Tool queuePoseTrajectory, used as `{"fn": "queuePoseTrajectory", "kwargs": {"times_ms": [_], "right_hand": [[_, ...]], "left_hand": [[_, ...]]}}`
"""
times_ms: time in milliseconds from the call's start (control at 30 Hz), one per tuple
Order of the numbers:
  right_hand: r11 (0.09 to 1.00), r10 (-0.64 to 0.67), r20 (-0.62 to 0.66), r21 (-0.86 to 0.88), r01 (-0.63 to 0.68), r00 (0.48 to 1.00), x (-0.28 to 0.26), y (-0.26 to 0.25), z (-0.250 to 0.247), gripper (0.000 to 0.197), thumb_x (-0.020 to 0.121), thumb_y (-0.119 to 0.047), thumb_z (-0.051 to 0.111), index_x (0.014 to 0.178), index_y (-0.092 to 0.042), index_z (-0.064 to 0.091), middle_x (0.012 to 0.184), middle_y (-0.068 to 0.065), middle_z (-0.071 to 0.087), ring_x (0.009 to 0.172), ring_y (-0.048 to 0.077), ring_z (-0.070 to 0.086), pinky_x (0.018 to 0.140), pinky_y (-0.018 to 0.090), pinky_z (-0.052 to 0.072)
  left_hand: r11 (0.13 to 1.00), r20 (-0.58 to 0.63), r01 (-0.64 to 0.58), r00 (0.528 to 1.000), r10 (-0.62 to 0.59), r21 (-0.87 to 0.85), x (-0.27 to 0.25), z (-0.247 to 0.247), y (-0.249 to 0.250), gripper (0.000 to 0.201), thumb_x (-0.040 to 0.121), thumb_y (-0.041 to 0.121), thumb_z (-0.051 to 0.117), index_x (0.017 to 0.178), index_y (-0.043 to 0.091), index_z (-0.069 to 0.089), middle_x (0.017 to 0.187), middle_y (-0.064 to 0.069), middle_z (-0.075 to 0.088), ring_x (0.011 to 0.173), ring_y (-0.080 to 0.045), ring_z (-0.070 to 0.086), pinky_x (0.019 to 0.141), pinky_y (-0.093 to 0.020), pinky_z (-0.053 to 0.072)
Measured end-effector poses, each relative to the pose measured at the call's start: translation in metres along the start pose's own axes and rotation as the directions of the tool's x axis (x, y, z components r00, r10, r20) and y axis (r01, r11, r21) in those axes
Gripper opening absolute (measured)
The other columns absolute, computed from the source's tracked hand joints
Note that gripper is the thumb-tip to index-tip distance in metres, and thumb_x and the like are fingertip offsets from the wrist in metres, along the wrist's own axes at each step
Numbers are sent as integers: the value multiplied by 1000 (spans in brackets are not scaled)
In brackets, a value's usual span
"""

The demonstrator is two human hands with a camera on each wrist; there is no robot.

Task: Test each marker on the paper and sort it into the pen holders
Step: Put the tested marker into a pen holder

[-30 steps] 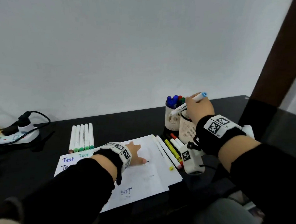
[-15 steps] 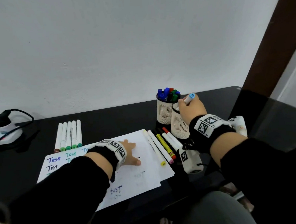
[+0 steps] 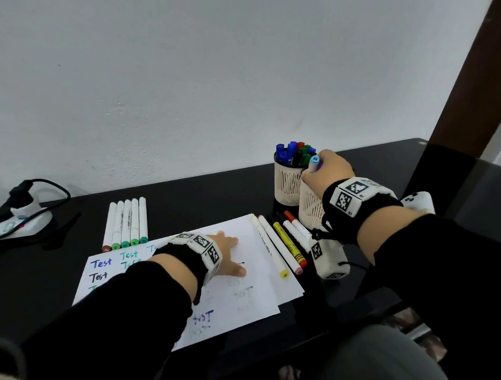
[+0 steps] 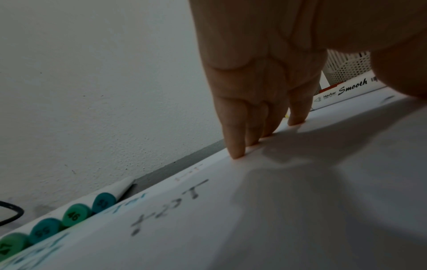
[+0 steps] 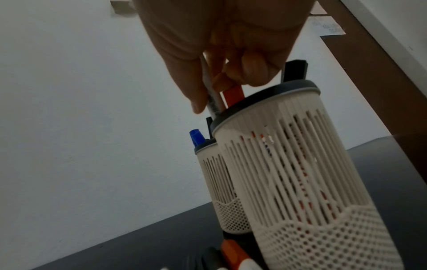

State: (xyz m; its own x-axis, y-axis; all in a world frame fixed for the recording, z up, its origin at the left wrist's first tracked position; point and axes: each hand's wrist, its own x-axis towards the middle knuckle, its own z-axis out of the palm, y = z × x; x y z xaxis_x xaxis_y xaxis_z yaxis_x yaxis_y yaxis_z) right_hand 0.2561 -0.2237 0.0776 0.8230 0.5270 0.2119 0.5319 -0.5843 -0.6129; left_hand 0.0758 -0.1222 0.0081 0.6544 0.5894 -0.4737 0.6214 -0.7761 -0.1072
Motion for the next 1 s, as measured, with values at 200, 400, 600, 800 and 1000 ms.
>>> {"fn": "queuePoseTrajectory", "kwargs": {"times_ms": [200,400,600,800,1000], "right_hand": [[990,11,-49,139,-4,999,-4,4,-2,28,92,-22,58,118,-13,52,114,5,60,98,19,58,77,27,45],[996,-12,-24,93,15,1000,-6,4,-6,29,92,-22,58,120,-13,56,121,5,59,105,19,58,78,24,43],[994,-82,-78,65,87,994,-16,-5,-7,14,93,-25,53,102,-14,53,105,3,52,86,17,50,69,27,39],[991,-133,47,12,133,990,-28,-29,1,13,96,-28,45,89,-17,46,80,-3,51,72,13,49,64,24,35],[981,-185,184,-19,192,965,-38,-71,24,19,94,-33,44,79,-21,45,84,-1,56,77,20,55,74,29,45]], "left_hand": [[1000,4,2,1000,-2,-8,1,1,-1,85,85,62,49,150,29,7,158,-1,-2,141,-28,24,113,-41,23],[1000,16,9,1000,-9,2,1,1,0,84,85,63,48,150,29,7,158,-1,-2,140,-28,24,113,-42,23],[1000,22,9,1000,-9,11,1,4,-8,87,84,64,47,150,28,3,158,-1,-6,144,-27,14,116,-44,15],[999,25,26,999,-27,19,-12,6,-26,87,85,59,51,150,27,4,158,0,-4,144,-24,15,116,-38,16],[999,11,38,999,-37,-19,-28,13,-58,86,84,57,54,150,28,8,158,4,2,144,-20,14,117,-36,14]]}}
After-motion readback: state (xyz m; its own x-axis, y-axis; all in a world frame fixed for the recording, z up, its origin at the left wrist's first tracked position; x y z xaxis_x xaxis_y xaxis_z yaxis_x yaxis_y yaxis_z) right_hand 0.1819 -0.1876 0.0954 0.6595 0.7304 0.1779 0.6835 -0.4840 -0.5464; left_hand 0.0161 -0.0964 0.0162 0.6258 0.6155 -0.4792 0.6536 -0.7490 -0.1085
